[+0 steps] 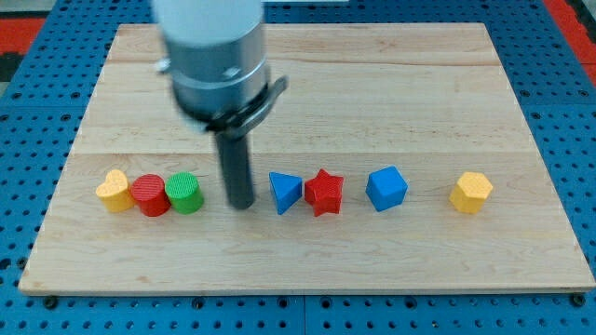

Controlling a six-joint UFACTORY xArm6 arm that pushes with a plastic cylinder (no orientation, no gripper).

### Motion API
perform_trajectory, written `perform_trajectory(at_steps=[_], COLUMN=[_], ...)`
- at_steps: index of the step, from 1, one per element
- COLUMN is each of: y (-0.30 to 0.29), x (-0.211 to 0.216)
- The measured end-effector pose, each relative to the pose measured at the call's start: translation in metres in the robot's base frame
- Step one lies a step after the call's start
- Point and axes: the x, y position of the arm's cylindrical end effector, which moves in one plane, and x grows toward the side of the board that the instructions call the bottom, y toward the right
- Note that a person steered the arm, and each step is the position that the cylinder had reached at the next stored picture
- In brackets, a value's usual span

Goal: Slide the green circle towards up and left

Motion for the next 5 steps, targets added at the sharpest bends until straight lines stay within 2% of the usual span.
perform_trajectory(at_steps=[1, 2, 3, 4, 5], y=[-0.07, -0.087, -0.089, -0.088, -0.057], x=[-0.006, -0.042, -0.041, -0.01, -0.02])
